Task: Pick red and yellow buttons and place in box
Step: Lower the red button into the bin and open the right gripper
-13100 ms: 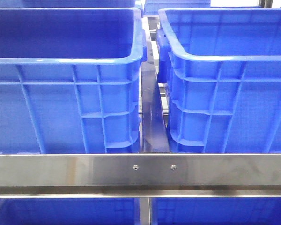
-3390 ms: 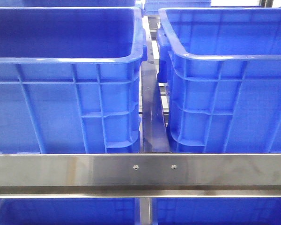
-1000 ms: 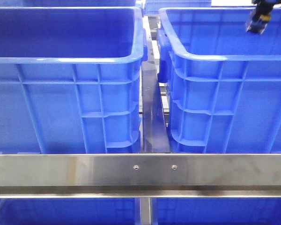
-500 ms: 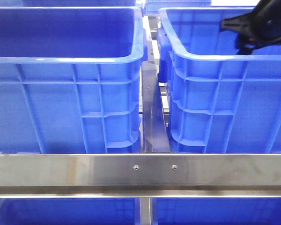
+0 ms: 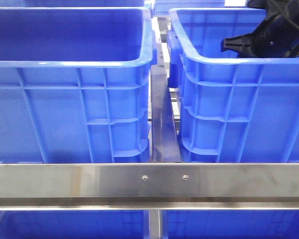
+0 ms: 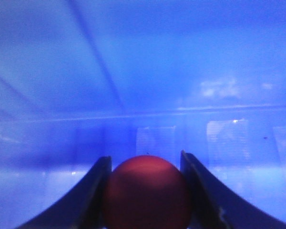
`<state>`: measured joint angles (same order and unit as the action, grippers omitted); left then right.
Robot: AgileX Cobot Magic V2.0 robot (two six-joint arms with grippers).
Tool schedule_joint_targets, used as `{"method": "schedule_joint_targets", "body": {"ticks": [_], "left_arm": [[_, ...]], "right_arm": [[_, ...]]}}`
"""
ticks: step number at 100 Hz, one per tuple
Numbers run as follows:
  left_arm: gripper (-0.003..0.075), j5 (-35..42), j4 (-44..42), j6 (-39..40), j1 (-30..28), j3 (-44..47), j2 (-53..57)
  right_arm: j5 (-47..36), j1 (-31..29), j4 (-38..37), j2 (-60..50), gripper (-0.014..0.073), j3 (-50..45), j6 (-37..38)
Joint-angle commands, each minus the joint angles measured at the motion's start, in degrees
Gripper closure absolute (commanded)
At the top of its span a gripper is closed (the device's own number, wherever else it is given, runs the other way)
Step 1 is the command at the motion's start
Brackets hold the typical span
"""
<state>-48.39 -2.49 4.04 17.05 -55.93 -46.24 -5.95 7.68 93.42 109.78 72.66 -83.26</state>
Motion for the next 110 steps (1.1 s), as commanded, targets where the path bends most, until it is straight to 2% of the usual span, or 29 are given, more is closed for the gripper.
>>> {"method": "schedule_joint_targets", "body": {"ticks": [1,40,69,110], "left_arm": [[0.0739,3.7,-0.1,0.7,-0.2,-1.5,0.3],[0.0739,3.5,-0.1,0.7,-0.2,-1.5,0.3],[0.0739,3.5,-0.1,0.7,-0.2,-1.5,0.3],[0.0739,3.4,-0.1,0.7,-0.2,-1.5,0.3]], "right_arm": [[1.4,-0.3,-0.5,-2.0,0.0254,1.9,-0.7],[-3.2,-0.3,-0.5,-4.6,0.0062,1.9,-0.7],[-2.4,-0.1,-0.5,-15.9,0.0059,-2.4,-1.3],[0.3,-0.1,-0.4,-41.7,0.0065,-22.3,-1.3]]}}
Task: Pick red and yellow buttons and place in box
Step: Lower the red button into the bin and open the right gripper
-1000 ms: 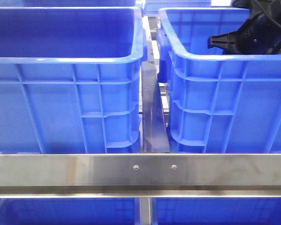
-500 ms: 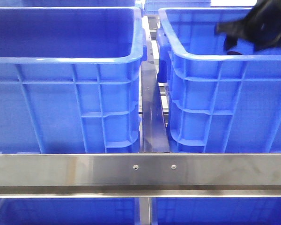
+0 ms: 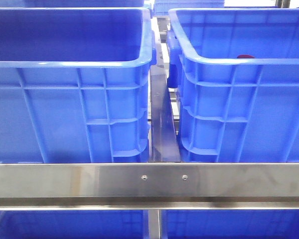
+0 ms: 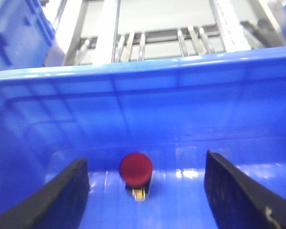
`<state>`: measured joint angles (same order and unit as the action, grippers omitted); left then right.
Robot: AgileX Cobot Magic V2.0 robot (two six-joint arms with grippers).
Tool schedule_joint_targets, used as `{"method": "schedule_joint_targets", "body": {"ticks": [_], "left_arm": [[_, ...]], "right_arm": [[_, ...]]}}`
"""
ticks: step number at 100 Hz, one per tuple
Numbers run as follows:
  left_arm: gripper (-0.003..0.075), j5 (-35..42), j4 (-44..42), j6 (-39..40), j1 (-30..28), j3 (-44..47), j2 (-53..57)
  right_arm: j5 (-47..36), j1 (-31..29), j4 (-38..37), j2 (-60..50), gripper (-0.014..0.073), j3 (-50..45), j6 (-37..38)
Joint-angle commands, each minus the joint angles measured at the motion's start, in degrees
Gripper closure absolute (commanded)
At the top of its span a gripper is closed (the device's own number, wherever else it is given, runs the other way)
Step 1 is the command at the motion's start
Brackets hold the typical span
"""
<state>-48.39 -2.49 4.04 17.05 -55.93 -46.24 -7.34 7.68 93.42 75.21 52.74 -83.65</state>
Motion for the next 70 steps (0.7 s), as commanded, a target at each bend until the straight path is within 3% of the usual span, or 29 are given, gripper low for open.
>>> {"method": "schedule_joint_targets", "body": {"ticks": [1,37,49,70], "left_arm": [[0.0739,3.4,-0.1,0.7,-0.2,-1.5,0.3],[0.0739,3.4,-0.1,0.7,-0.2,-1.5,0.3],[0.0739,3.4,-0.1,0.7,-0.2,-1.5,0.3],[0.0739,3.2,0.1,0.7,-0.2,-1.5,0.3]], "right_arm": [[1.8,-0.1,-0.4,-8.1,0.0065,-2.8,-0.9],[5.6,-0.1,-0.4,-29.0,0.0095,-17.3,-0.9],[5.5,-0.1,-0.4,-33.4,0.0255,-19.6,-0.9],[5.8,-0.1,-0.4,-36.2,0.0648,-20.5,-0.9]]}}
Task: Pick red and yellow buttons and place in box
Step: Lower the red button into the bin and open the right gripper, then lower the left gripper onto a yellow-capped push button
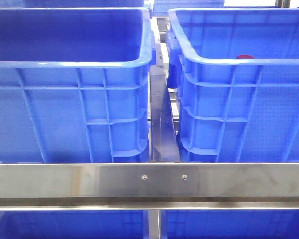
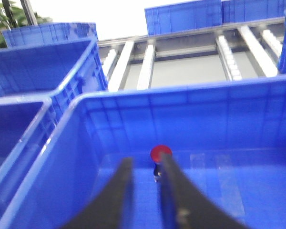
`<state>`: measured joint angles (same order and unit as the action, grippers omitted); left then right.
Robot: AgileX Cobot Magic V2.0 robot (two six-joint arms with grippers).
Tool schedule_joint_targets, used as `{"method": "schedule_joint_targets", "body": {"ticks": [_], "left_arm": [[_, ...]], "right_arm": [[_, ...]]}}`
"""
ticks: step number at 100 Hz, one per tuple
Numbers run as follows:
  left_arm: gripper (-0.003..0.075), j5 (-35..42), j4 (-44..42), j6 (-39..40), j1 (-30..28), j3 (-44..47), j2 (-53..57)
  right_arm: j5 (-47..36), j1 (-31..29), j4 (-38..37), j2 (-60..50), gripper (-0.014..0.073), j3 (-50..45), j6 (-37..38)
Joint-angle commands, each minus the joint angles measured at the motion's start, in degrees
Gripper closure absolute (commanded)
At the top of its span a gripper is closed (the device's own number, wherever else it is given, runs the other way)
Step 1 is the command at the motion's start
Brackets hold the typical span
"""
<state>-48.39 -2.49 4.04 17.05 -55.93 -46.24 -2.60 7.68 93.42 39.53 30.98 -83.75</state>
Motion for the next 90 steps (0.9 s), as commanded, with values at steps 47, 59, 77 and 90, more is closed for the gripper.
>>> {"method": "schedule_joint_targets", "body": {"ticks": [47,59,77,90], "left_arm": [[0.0243,2.5,1.2,0.7,-0.2,-1.5,0.2],[0.0217,3.7,1.2,0.7,-0.2,-1.5,-1.4],[0.0217,5.4,1.2,0.7,-0.2,-4.3,-7.7],[0.0217,5.4,1.0,1.1,-0.2,-9.8,-15.7]], "right_arm": [[2.3,-0.1,-0.4,-0.5,0.0661,1.2,-0.8],[3.1,-0.1,-0.4,-0.5,0.0661,1.2,-0.8],[3.4,-0.1,-0.3,-0.5,0.0661,1.2,-0.8],[3.9,-0.1,-0.3,-0.5,0.0661,1.2,-0.8]]}}
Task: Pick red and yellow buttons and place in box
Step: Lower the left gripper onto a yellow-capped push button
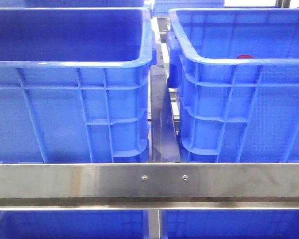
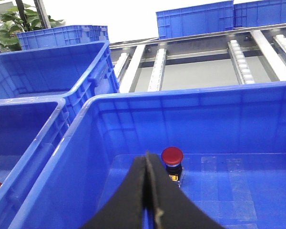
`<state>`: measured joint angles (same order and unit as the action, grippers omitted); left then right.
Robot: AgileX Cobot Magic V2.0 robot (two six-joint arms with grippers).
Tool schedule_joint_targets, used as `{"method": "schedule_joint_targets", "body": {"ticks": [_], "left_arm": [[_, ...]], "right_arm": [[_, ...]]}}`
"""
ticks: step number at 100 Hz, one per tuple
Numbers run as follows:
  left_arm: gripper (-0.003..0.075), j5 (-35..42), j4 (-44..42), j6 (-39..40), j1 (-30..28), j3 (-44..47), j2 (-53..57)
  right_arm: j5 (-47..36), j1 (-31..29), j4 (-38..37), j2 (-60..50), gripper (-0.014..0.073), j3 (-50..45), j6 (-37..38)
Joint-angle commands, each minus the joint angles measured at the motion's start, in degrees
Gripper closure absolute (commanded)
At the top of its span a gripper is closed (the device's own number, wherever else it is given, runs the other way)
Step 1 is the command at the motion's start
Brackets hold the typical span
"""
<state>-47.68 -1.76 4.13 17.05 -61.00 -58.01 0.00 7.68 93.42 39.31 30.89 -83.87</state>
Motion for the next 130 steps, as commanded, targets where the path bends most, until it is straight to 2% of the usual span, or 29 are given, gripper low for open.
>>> {"method": "schedule_joint_targets", "body": {"ticks": [1,17,34,56,130], "left_arm": [[0.0217,4.7,0.2,1.2,-0.2,-5.1,-4.4],[0.0217,4.6,-1.6,6.2,-1.4,-12.1,-15.0],[0.0217,4.6,-0.8,6.3,-4.2,-17.3,-24.8],[0.0217,5.4,-0.8,6.3,-7.3,-19.9,-33.7],[0.0217,9.5,-0.8,6.3,-7.8,-20.1,-43.4]], "right_arm": [[1.5,-0.1,-0.3,-0.3,0.0661,1.3,-0.7],[1.8,-0.1,-0.3,-0.3,0.0661,1.3,-0.7],[1.8,-0.1,-0.3,-0.3,0.0661,1.3,-0.7],[2.1,-0.1,-0.3,-0.3,0.0661,1.3,-0.7],[2.4,-0.1,-0.3,-0.3,0.0661,1.3,-0.7]]}}
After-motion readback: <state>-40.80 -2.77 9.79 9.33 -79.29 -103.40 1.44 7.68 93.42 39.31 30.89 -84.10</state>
